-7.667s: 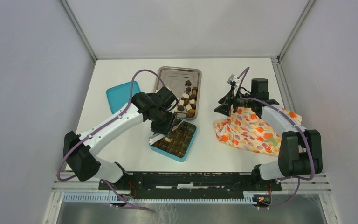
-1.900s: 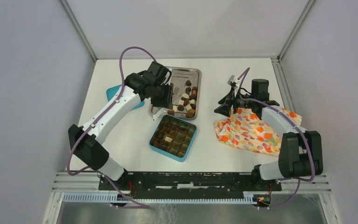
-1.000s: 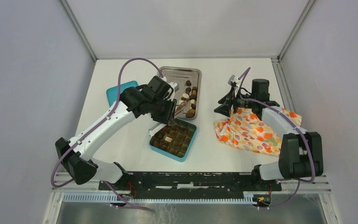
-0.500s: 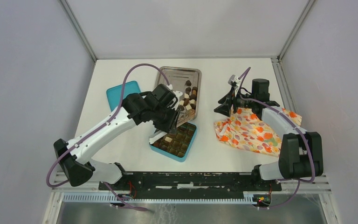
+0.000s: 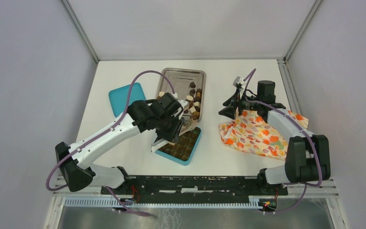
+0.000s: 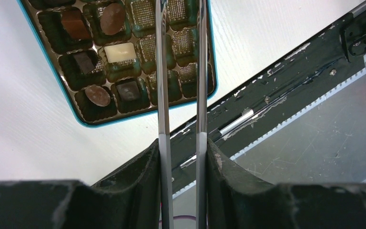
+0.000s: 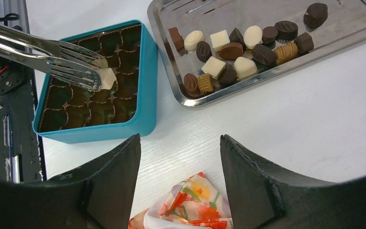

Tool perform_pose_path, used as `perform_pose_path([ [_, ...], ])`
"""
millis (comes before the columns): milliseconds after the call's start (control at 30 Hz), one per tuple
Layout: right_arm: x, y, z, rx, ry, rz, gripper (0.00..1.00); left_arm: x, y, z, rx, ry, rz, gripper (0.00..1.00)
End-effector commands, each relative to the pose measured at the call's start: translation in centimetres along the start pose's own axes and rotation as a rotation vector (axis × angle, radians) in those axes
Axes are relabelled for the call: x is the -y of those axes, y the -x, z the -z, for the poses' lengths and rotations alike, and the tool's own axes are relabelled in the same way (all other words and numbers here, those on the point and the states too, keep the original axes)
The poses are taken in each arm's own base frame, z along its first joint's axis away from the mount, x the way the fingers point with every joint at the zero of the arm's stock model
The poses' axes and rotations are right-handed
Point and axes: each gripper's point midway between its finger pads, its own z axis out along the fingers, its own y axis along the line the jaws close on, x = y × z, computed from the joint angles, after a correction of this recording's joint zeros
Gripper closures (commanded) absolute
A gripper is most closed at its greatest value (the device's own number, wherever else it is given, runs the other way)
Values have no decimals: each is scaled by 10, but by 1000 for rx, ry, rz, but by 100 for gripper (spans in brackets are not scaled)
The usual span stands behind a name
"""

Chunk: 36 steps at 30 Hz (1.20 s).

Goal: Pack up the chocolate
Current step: Place the fake chocolate in the packing box.

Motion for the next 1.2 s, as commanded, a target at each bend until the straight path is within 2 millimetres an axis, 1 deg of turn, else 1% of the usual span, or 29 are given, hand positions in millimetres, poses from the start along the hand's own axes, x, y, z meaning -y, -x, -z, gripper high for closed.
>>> perform_pose_path([
  [0, -4, 8, -2, 21, 18, 31, 33, 1, 4, 6, 51, 0, -10, 98],
  [400, -4, 5, -2, 16, 14, 40, 33, -5, -7, 3, 16, 37, -27, 98],
  [600, -5, 5, -1, 16, 10, 46, 32, -11, -15, 0, -9, 63, -28, 98],
  [733, -5, 5, -2, 16, 13, 46, 33, -19, -18, -1, -20, 108, -30, 98],
  [1167, -5, 4, -1, 15, 11, 48, 33, -21, -28, -10, -70, 129, -40, 97],
])
